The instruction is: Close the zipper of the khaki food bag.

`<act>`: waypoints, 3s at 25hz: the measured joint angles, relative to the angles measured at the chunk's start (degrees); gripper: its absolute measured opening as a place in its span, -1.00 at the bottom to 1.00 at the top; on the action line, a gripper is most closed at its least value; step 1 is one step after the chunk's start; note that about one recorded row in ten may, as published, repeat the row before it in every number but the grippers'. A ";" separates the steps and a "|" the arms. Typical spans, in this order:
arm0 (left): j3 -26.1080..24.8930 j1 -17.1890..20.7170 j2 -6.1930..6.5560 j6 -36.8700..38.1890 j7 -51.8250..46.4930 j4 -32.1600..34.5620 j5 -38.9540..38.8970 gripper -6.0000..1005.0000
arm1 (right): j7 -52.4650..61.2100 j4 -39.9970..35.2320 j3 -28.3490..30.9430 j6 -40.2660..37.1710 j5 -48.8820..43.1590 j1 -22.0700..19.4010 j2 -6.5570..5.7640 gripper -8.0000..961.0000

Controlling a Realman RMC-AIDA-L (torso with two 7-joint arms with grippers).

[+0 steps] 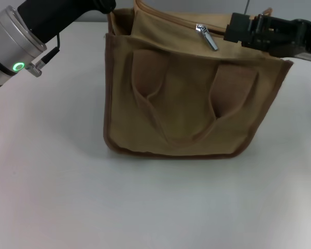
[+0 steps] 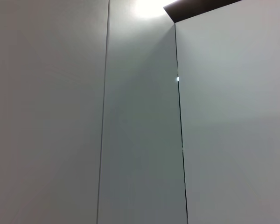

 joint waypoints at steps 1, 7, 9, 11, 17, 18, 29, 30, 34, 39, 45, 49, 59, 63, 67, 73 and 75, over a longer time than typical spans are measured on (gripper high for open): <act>0.06 0.00 0.00 0.00 0.00 0.06 0.00 -0.89 | -0.03 -0.03 0.03 0.06 -0.03 -0.33 0.03 0.33; 0.50 -0.02 0.00 0.00 0.00 0.27 0.00 -0.89 | -0.80 0.01 -0.11 2.39 -0.07 -1.47 -0.10 0.33; 0.53 0.06 0.00 0.04 -0.14 0.33 0.00 -0.89 | -0.99 0.23 -0.49 3.11 -0.08 -1.54 -0.16 0.33; 0.53 0.02 0.00 0.17 -0.56 0.32 0.00 -0.89 | -1.00 0.24 -0.65 3.34 -0.09 -1.49 -0.15 0.33; 0.54 -0.04 0.00 1.08 -0.83 0.34 0.00 -0.89 | -1.02 0.27 -3.03 6.21 -0.09 -0.57 0.63 0.33; 0.54 -0.06 0.00 1.17 -0.83 0.39 0.00 -0.89 | -1.02 0.27 -3.63 6.88 -0.09 -0.36 0.77 0.33; 0.93 -0.25 0.00 1.14 -2.26 1.80 0.00 -0.89 | -1.02 2.27 -8.14 7.98 -0.09 2.39 1.35 0.30; 1.00 -0.25 0.00 1.08 -2.26 1.81 0.00 -0.89 | -1.02 2.27 -8.14 7.98 -0.09 2.39 1.35 0.29; 1.10 -0.33 0.00 0.80 -2.29 1.82 -0.04 -0.89 | -1.02 2.29 -8.05 8.34 -0.09 2.06 1.35 0.22; 1.15 -0.60 0.00 0.71 -2.29 1.76 -0.05 -0.90 | -1.08 2.36 -9.13 8.53 -0.12 2.22 1.33 0.14; 1.15 -0.68 0.00 0.69 -2.29 1.65 -0.06 -0.89 | -2.33 2.40 -10.86 8.84 -0.22 2.64 1.34 -0.11; 1.15 -0.71 0.01 0.70 -2.28 1.53 -0.68 -0.89 | -2.36 2.39 -11.14 8.86 -0.26 2.91 1.30 -0.27; 1.28 -0.76 0.00 0.65 -2.25 1.26 -0.84 -0.89 | -3.08 2.37 -11.15 8.85 -0.26 2.91 1.12 -0.88; 1.31 -0.76 0.00 0.65 -2.21 1.20 -0.85 -0.89 | -3.87 2.37 -11.06 8.75 -0.24 2.93 1.10 -0.99; 1.32 -0.73 0.00 0.57 -2.08 1.11 -0.85 -0.89 | -4.59 2.15 -11.13 8.50 -0.21 2.91 1.09 -0.99; 0.98 -0.39 0.00 0.27 -2.00 1.11 -0.91 -0.89 | -5.75 2.21 -10.84 8.76 -0.28 1.85 0.72 -0.99; 0.93 -0.26 0.00 0.20 -1.88 0.97 -1.23 -0.89 | -6.06 2.21 -10.71 8.78 -0.27 1.42 0.57 -0.99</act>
